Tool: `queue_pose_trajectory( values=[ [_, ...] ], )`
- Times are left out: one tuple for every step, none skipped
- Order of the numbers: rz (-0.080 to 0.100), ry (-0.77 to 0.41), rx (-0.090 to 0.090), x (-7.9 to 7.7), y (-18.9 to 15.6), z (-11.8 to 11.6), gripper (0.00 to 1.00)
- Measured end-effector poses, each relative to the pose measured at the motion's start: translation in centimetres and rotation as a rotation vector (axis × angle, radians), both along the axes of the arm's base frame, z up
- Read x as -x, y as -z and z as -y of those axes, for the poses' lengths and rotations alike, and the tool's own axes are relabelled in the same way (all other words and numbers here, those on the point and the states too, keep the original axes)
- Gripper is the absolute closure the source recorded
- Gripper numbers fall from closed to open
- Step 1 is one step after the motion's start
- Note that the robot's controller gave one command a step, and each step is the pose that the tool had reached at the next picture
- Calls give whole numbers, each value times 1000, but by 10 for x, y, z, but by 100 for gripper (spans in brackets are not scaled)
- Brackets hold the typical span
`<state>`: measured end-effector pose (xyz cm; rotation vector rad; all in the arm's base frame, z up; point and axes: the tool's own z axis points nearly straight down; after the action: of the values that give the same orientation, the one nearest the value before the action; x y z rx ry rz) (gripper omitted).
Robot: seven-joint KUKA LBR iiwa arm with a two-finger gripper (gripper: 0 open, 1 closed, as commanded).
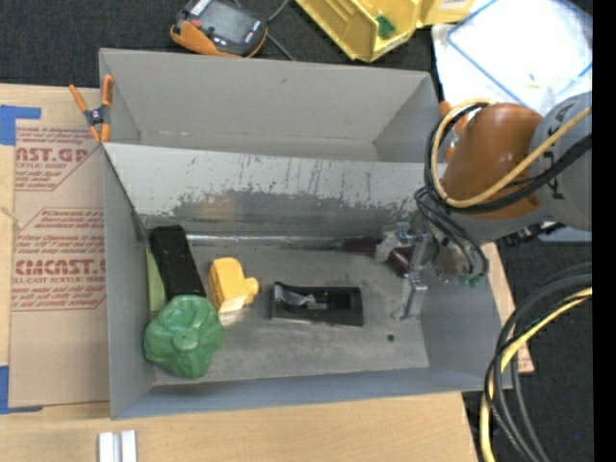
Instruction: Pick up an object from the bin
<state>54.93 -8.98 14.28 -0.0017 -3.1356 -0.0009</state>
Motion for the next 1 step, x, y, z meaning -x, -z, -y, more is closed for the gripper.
queue_pose_trajectory(
  values=[
    [8, -2, 1, -2, -5, 0, 0]
  ],
)
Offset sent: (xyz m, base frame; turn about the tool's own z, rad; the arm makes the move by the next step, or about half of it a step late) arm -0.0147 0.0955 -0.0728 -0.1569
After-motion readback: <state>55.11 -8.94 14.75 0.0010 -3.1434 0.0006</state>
